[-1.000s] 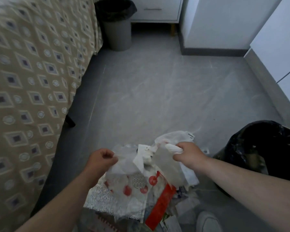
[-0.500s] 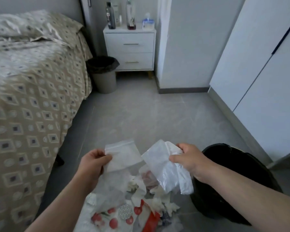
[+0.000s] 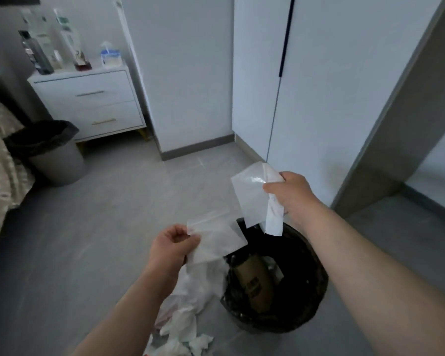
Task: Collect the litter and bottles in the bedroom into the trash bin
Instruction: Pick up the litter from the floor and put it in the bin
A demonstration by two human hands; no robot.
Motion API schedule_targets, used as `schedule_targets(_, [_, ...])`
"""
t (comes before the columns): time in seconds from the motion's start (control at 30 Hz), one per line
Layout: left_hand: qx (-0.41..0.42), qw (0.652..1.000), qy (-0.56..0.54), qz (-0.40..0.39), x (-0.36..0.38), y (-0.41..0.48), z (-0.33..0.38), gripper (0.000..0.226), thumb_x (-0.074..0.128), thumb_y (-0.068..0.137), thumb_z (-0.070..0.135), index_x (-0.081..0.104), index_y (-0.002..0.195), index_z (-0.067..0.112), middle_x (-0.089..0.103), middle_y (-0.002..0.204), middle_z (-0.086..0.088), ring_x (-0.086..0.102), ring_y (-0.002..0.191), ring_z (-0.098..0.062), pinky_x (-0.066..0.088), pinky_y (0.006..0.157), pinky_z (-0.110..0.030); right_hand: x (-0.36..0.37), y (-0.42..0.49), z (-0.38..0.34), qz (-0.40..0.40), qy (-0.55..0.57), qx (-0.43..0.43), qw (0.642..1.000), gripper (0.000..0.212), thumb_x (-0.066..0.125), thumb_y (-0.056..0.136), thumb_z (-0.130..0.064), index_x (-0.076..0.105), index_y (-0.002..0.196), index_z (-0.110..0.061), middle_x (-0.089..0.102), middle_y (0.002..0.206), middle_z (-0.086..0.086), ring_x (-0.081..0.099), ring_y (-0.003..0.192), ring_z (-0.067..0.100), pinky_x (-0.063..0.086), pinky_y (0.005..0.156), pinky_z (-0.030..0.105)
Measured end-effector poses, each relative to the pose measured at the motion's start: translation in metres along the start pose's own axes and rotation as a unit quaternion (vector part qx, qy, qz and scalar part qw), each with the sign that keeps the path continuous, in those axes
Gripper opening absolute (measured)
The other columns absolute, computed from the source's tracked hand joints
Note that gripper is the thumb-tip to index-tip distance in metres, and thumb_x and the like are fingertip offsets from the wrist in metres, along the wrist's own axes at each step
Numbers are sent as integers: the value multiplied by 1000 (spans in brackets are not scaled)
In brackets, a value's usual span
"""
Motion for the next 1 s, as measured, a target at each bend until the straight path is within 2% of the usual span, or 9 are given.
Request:
schedule_targets(0.2, [-21, 993, 118, -3, 87, 9, -48, 14, 68, 79, -1, 61, 75, 10, 63, 64, -6, 52, 50, -16, 44, 42, -21, -42, 14, 40, 34, 30, 52, 998, 19, 64, 77, -8, 64, 95, -3, 64, 91, 15, 62, 78, 28, 47, 57, 28])
schedule_targets(0.4, [-16, 966, 258, -10, 105, 5, -75, 33, 69, 81, 13, 58, 112, 12, 63, 91, 3, 65, 78, -15, 49, 63, -18, -46, 17, 56, 20, 37, 76, 996, 16, 64, 78, -8, 63, 93, -2, 60, 88, 12, 59, 75, 26, 44, 53, 25])
schedule_targets(0.47, [29, 944, 328, -28, 102, 0, -67, 44, 65, 85, 19, 52, 127, 16, 62, 106, 4, 62, 102, -16, 47, 84, -24, -47, 17, 56, 7, 38, 73, 997, 9, 65, 77, -8, 61, 85, -7, 60, 87, 12, 58, 73, 26, 44, 54, 27])
schedule_targets(0.57, [143, 872, 465, -47, 88, -8, -54, 55, 57, 90, 29, 41, 141, 16, 38, 149, 0, 30, 140, -13, 25, 113, -27, -43, 13, 60, -16, 21, 66, 997, 20, 67, 76, -10, 64, 94, -2, 67, 94, 17, 65, 80, 31, 49, 61, 33])
schedule_targets(0.67, [142, 804, 569, -101, 71, -11, -69, 88, 55, 84, 54, 13, 151, 15, 3, 160, 1, -6, 146, -11, 7, 119, -30, -23, 6, 70, -58, -10, 54, 997, 21, 68, 77, -10, 65, 98, -5, 68, 91, 15, 68, 80, 30, 51, 61, 31])
schedule_targets(0.77, [105, 789, 588, -146, 60, -15, -90, 111, 56, 74, 67, -6, 151, 16, -20, 157, 4, -26, 138, -6, -2, 117, -28, 10, -4, 95, -117, -153, 25, 981, 8, 68, 75, -12, 65, 82, -14, 59, 70, 3, 57, 61, 17, 39, 48, 21])
schedule_targets(0.87, [116, 789, 585, -145, 54, -18, -96, 120, 57, 67, 72, -13, 149, 19, -31, 151, 9, -32, 136, -7, -3, 117, -29, 38, -10, 129, -145, -269, 6, 952, 22, 65, 73, -17, 48, 61, -18, 47, 62, -2, 50, 62, 18, 32, 51, 28])
schedule_targets(0.93, [124, 789, 586, -138, 52, -19, -96, 123, 56, 64, 74, -15, 149, 20, -34, 148, 10, -34, 136, -7, -5, 117, -28, 52, -17, 146, -145, -298, 2, 944, 20, 65, 75, -32, 50, 69, -19, 54, 71, -4, 58, 75, 21, 37, 57, 30])
schedule_targets(1.0, [126, 786, 590, -138, 52, -19, -96, 124, 56, 64, 74, -16, 148, 19, -35, 148, 9, -34, 136, -8, -8, 115, -26, 69, -26, 161, -170, -302, 10, 938, 40, 62, 72, -54, 58, 100, -25, 64, 100, -4, 61, 99, 22, 47, 77, 31])
Point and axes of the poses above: each hand's wrist, its own y-axis towards the middle knuckle, its own x-axis out of the palm, z = x × y, the point moved 6 cm from there along y, towards the middle knuckle
